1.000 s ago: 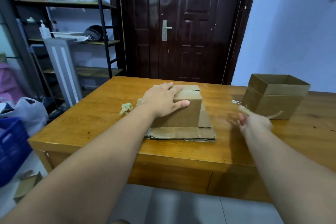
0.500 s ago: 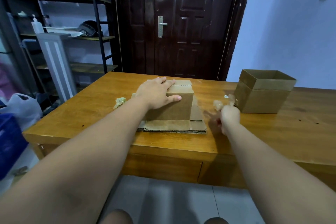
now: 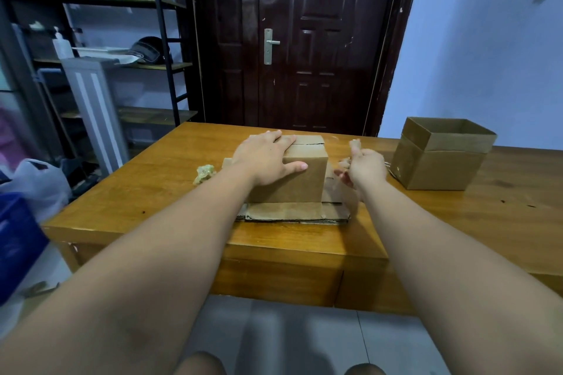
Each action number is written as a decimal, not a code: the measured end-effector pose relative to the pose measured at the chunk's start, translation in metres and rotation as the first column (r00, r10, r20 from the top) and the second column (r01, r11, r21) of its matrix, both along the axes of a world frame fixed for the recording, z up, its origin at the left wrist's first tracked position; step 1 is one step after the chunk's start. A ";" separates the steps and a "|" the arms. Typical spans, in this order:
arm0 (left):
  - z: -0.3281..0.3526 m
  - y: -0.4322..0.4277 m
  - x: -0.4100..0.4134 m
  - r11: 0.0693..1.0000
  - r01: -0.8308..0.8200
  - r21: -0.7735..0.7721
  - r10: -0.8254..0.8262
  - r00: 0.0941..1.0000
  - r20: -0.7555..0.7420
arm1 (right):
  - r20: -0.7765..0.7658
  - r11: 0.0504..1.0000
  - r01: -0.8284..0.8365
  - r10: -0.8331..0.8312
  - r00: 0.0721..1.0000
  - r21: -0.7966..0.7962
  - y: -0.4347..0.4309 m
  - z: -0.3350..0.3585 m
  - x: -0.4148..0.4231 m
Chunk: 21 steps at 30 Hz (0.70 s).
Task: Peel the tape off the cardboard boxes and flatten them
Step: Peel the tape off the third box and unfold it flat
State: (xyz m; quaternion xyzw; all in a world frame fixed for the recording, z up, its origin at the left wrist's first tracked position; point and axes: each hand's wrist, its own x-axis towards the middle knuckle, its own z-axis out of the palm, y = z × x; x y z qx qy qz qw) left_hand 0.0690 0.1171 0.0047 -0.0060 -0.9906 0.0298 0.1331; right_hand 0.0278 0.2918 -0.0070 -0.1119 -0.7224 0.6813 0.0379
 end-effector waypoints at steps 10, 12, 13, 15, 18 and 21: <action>0.000 -0.002 -0.003 0.999 0.013 0.030 -0.013 1.000 -0.003 | -0.207 0.980 -0.006 0.049 0.977 0.201 -0.038 0.053 -0.006; -0.001 -0.004 -0.005 0.999 0.017 0.048 -0.017 1.000 0.013 | -0.231 0.937 -0.061 0.147 0.962 0.345 -0.052 0.057 -0.007; -0.001 -0.004 -0.005 0.998 0.020 0.051 -0.021 1.000 0.023 | -0.240 0.923 -0.099 0.198 0.950 0.371 -0.058 0.057 -0.008; 0.000 -0.005 -0.008 0.997 0.021 0.077 -0.025 0.999 0.047 | -0.309 0.914 -0.152 0.278 0.909 0.377 -0.068 0.057 -0.010; 0.004 -0.008 -0.009 0.965 0.026 0.262 -0.041 0.998 0.051 | -0.376 0.942 -0.204 0.297 0.878 0.268 -0.080 0.056 -0.008; 0.005 -0.010 -0.011 0.915 -0.008 0.404 0.007 1.000 0.004 | -0.312 0.952 -0.198 0.266 0.912 0.235 -0.090 0.044 -0.011</action>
